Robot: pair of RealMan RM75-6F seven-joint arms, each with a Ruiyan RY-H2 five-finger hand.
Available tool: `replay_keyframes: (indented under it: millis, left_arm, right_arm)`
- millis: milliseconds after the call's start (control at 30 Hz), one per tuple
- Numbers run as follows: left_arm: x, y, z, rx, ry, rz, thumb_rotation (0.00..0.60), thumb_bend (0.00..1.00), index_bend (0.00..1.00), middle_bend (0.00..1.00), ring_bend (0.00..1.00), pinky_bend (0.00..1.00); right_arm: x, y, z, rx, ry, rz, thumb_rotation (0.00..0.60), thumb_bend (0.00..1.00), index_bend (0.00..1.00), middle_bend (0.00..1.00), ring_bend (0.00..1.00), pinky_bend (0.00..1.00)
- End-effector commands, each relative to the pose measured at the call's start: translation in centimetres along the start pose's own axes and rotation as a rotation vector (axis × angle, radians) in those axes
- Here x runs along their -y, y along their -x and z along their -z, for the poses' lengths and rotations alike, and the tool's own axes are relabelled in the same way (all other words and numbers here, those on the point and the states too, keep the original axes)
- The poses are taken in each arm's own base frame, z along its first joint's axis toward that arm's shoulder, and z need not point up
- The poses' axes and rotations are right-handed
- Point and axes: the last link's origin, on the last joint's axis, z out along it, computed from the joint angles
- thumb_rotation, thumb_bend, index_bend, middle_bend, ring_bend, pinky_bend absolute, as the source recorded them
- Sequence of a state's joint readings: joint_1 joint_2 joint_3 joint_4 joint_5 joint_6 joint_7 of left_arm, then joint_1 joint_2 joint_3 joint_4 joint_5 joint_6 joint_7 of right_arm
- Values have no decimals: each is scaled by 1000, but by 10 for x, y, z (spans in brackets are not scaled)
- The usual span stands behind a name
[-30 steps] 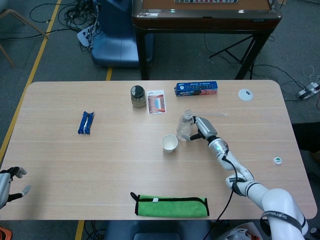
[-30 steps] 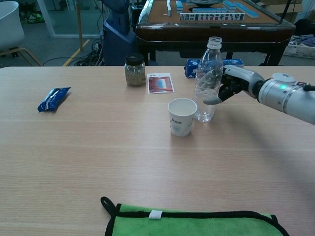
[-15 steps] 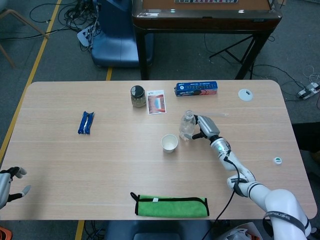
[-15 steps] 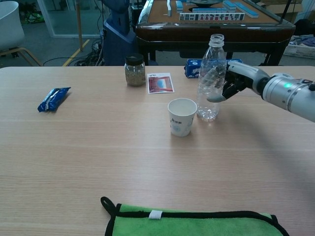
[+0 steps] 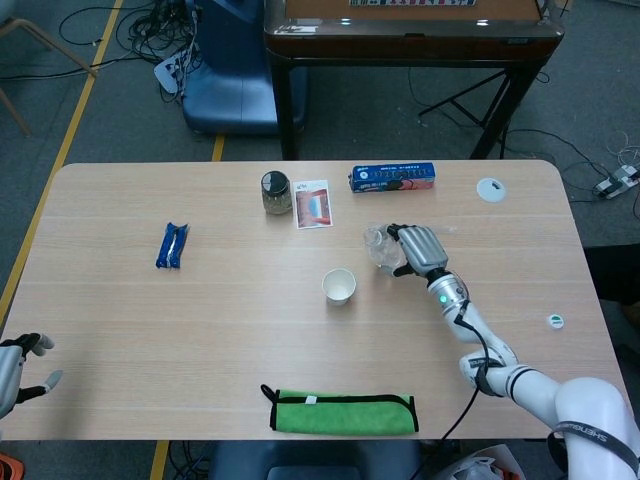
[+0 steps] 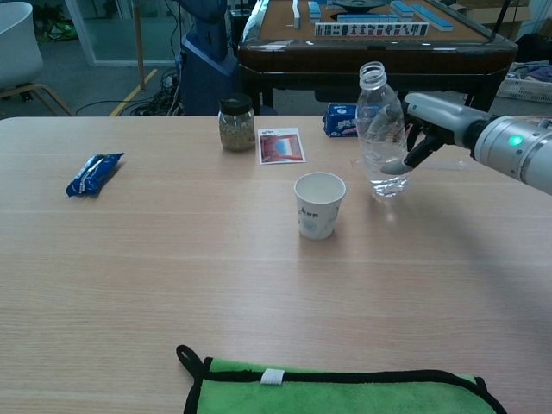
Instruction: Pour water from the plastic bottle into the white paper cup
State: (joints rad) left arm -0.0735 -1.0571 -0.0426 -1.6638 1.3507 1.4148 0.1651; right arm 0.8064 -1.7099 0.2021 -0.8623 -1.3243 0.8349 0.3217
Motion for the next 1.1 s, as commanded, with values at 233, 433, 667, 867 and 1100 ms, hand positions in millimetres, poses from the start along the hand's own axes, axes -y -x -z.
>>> replay_keyframes:
  millis: [233,433,667,867,1100]
  left_arm:
    - [0,0,0,3,-4,0,600,184,446,487,482,683]
    - [0,0,0,4,-5,-2,600,184,446,487,482,683]
    - [0,1,0,8,-7,-1,600,184,447,488,482,683]
    - [1,0,0,6,-8,2,600,184,452,487,482,683]
    - [0,0,0,7,-7,2,600,184,452,487,482,683]
  right_arm:
    - [5,-8,5,-14,33,247,600,342,584,569,458,457]
    - [15,-8,2,10,44,368,600,342,584,569,458,458]
    - [31,-5,-5,36,45,446,600,342,584,569,458,479]
    - [44,-3,-12,47,39,516,600,341,584,569,457,479]
    - [53,-1,-19,44,47,634,600,341,584,569,458,479]
